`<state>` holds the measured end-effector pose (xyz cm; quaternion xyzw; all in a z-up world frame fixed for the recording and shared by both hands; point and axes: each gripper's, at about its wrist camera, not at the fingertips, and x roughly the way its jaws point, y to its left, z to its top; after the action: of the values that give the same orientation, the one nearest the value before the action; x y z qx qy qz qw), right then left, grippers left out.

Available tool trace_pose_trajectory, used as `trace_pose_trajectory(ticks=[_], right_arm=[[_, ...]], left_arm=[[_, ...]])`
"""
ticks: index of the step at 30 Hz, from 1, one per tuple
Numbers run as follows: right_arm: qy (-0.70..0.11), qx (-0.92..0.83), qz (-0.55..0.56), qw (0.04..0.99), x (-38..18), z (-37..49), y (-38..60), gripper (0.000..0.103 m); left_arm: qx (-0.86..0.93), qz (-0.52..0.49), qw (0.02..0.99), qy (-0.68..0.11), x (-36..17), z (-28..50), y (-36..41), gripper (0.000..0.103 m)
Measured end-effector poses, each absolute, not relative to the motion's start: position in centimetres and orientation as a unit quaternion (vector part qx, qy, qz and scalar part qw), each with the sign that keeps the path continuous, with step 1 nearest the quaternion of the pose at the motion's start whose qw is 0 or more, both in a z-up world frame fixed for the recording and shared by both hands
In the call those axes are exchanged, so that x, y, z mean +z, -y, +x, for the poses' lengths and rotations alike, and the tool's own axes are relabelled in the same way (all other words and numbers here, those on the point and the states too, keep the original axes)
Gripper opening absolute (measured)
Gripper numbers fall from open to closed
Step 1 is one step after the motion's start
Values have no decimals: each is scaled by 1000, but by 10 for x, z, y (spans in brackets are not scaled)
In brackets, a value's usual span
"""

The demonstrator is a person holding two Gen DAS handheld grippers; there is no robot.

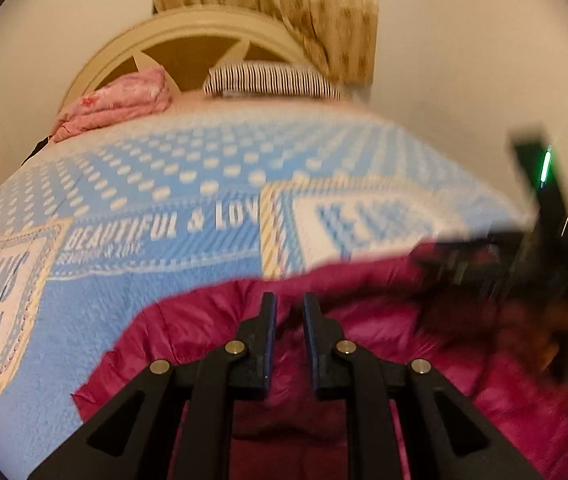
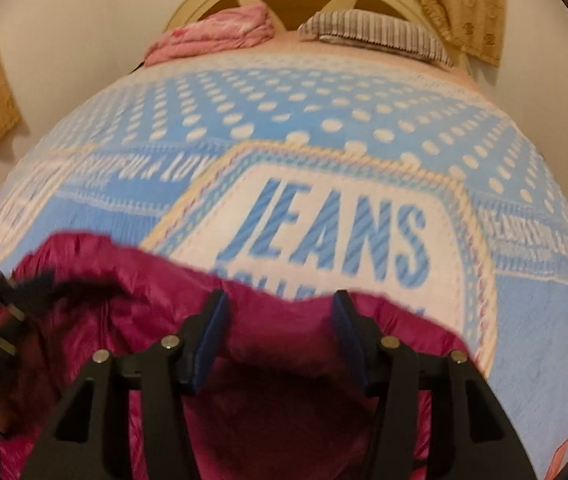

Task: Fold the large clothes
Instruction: 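Grasp the folded jacket edge with the left tool while the right tool grips it too, then hold the folded magenta jacket edge closed in both tools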

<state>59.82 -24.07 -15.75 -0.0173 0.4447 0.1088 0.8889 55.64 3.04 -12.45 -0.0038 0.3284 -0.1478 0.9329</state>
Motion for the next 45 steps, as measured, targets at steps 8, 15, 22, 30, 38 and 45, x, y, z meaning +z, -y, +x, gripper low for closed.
trace_pose_trajectory(ticks=[8, 15, 22, 30, 38, 45], right_arm=[[-448, 111, -22, 887, -174, 579, 249, 55], [-443, 107, -18, 890, -181, 576, 257, 55], [-435, 103, -18, 894, -197, 574, 256, 56], [-429, 95, -29, 898, -201, 574, 253, 57], [-431, 87, -44, 897, -203, 574, 249, 57], [-428, 83, -50, 898, -204, 573, 247, 57]], left_arm=[[-109, 11, 919, -379, -140, 607, 12, 16], [-112, -11, 902, -418, -190, 615, 11, 16], [-121, -22, 899, -420, -196, 613, 11, 17], [-117, -7, 902, -415, -198, 611, 16, 18], [-119, -12, 901, -416, -199, 612, 14, 19], [-119, -11, 901, -416, -199, 612, 14, 19]])
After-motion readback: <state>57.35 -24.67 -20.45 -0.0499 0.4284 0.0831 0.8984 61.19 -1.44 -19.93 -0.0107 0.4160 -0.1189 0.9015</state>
